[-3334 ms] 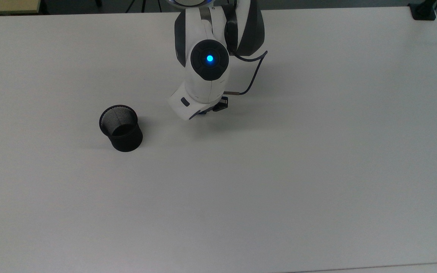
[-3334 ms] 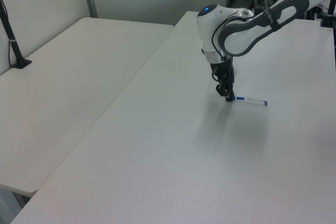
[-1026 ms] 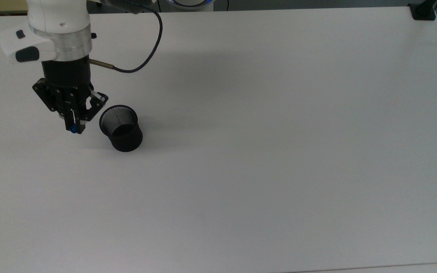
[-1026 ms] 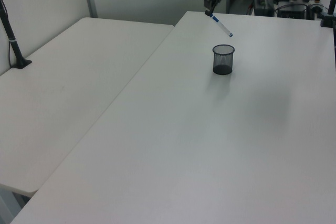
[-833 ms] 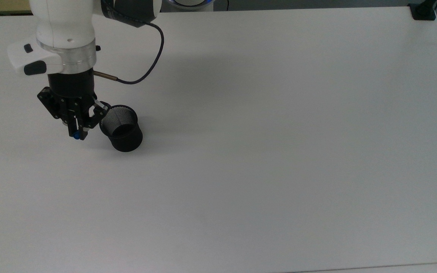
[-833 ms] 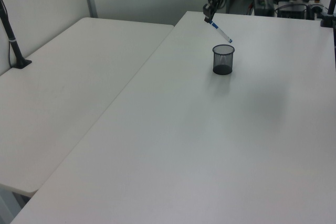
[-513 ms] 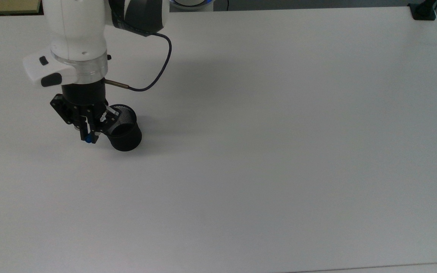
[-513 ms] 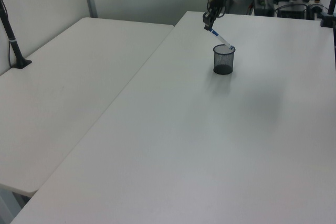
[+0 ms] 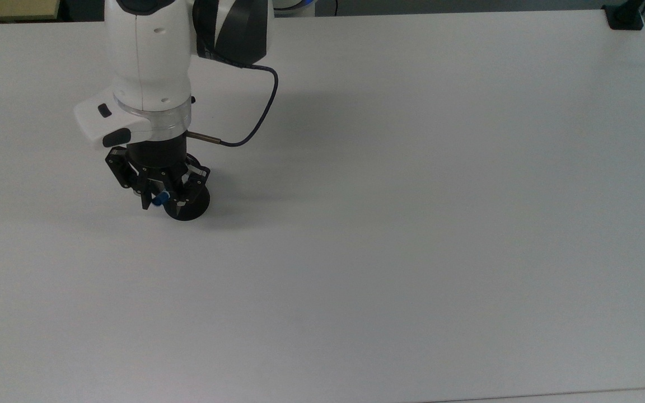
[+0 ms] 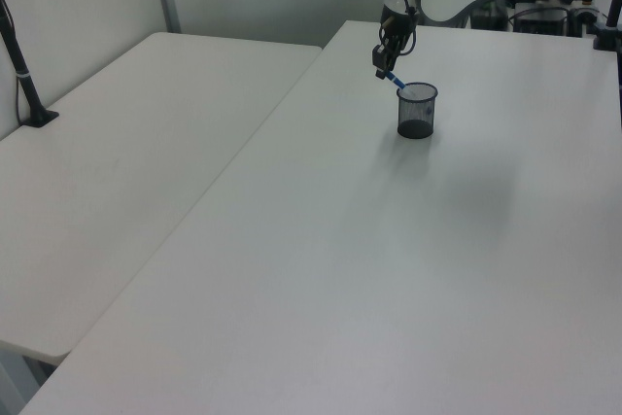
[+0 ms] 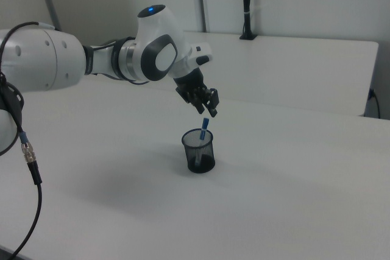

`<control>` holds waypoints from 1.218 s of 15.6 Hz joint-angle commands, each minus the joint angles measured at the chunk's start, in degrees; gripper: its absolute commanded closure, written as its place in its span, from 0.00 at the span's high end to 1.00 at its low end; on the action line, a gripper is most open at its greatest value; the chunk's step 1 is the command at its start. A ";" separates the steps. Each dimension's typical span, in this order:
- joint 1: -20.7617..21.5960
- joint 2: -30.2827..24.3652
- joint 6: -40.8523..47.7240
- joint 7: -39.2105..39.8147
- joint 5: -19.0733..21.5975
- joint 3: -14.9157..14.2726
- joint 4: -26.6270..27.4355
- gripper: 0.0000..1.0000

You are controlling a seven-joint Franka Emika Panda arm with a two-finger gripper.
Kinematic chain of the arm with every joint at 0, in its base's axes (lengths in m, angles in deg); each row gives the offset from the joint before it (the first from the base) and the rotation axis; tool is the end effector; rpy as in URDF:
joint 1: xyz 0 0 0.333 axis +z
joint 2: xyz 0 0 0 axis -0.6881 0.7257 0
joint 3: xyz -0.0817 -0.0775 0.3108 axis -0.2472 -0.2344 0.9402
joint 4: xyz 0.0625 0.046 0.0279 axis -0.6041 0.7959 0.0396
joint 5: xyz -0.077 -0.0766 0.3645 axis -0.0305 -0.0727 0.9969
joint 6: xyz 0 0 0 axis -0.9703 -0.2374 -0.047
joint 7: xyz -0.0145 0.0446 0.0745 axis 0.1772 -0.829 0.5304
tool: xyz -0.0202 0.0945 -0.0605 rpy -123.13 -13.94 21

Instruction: Insert the marker

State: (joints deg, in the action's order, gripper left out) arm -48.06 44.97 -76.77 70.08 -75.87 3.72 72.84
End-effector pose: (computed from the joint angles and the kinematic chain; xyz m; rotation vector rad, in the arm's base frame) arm 0.6998 -0.0914 0.4414 2.9414 -0.2232 0.4464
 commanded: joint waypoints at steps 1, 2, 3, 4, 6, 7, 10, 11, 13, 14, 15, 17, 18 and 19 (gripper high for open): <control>0.36 -1.94 0.19 -1.68 -0.25 -0.38 1.72 0.95; 0.36 -2.03 2.46 -1.68 0.01 -0.38 1.37 1.00; 0.36 -2.29 4.74 -1.68 0.19 -0.30 1.19 1.00; 0.36 -2.99 7.20 -1.68 0.45 -0.21 0.67 1.00; 0.54 -4.31 13.26 -1.68 2.46 0.14 0.49 1.00; 0.71 -5.10 15.90 -1.59 3.78 0.23 0.49 1.00; 2.73 -7.21 23.29 -1.15 5.02 0.50 0.40 1.00; 3.26 -7.65 25.05 -1.15 5.03 0.50 0.40 1.00; 4.22 -8.88 28.30 -1.24 5.11 0.58 0.40 1.00; 4.40 -9.75 29.71 -1.33 5.20 0.58 0.40 1.00; 4.49 -10.63 31.38 -1.24 5.90 0.58 0.40 1.00; 4.49 -12.74 34.20 -0.98 8.27 0.58 0.40 1.00; 4.49 -13.45 34.82 -1.06 8.36 0.58 0.49 1.00; 4.49 -14.06 35.61 -1.06 8.37 0.58 0.49 1.00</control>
State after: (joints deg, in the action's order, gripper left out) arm -43.83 34.54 -43.99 69.37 -68.90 4.53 71.86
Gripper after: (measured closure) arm 0.000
